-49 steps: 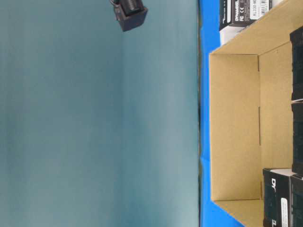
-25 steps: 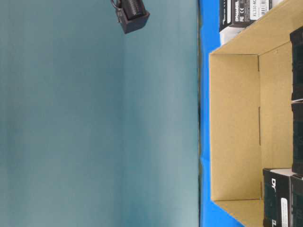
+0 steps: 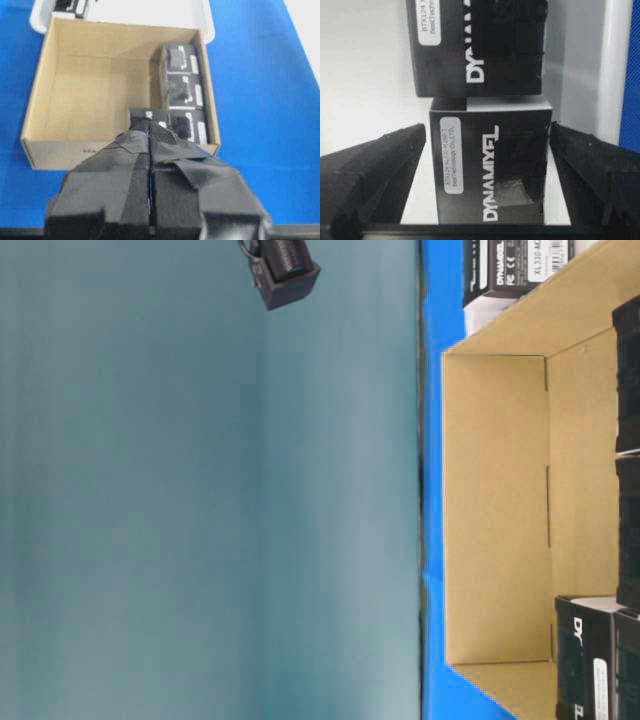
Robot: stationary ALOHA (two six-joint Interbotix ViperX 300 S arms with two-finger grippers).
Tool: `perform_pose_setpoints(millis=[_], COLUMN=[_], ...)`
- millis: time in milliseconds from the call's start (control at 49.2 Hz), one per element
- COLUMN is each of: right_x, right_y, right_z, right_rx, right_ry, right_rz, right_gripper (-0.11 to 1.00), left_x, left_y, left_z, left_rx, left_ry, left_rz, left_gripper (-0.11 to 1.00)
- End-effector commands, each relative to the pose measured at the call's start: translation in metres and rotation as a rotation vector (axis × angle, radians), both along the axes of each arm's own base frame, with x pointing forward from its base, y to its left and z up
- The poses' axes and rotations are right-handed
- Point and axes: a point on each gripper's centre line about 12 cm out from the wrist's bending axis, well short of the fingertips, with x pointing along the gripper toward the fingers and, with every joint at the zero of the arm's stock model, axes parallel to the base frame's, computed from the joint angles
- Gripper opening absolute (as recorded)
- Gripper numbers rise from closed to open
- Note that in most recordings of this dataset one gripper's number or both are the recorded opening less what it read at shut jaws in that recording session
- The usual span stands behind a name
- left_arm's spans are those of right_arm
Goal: Pick the box from inside the cardboard box.
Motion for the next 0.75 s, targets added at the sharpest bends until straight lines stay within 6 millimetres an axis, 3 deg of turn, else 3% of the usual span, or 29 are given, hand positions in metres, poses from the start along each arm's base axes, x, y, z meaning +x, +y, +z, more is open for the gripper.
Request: perform_pose_setpoints(millis=[0,264,467,732], right_x=[0.003,0.008,0.010,-0.004], right_y=[0.000,-0.002,-0.009,-0.008], right_z=[0.001,0.014,0.056,0.115], right_rx=[0.000,-0.011,-0.050,-0.087], right_ry=[-0.007,-0.038,-0.140,-0.248], right_rz=[0.000,-0.004,-0.019,-0.033], right_gripper=[0.97,0.97,0.97,0.97], left_x=[0.002,0.002,0.002,0.002], left_y=[-0.001,-0.001,-0.001,-0.001], left_z=[0.008,0.007,0.007,0.008], left_rx=[0.002,0.002,0.002,0.002], left_ry=[-0.022,-0.014,-0.015,-0.017], left_rz=[-0.003,-0.003,-0.003,-0.003], left_gripper=[-0.07,-0.07,-0.07,-0.07])
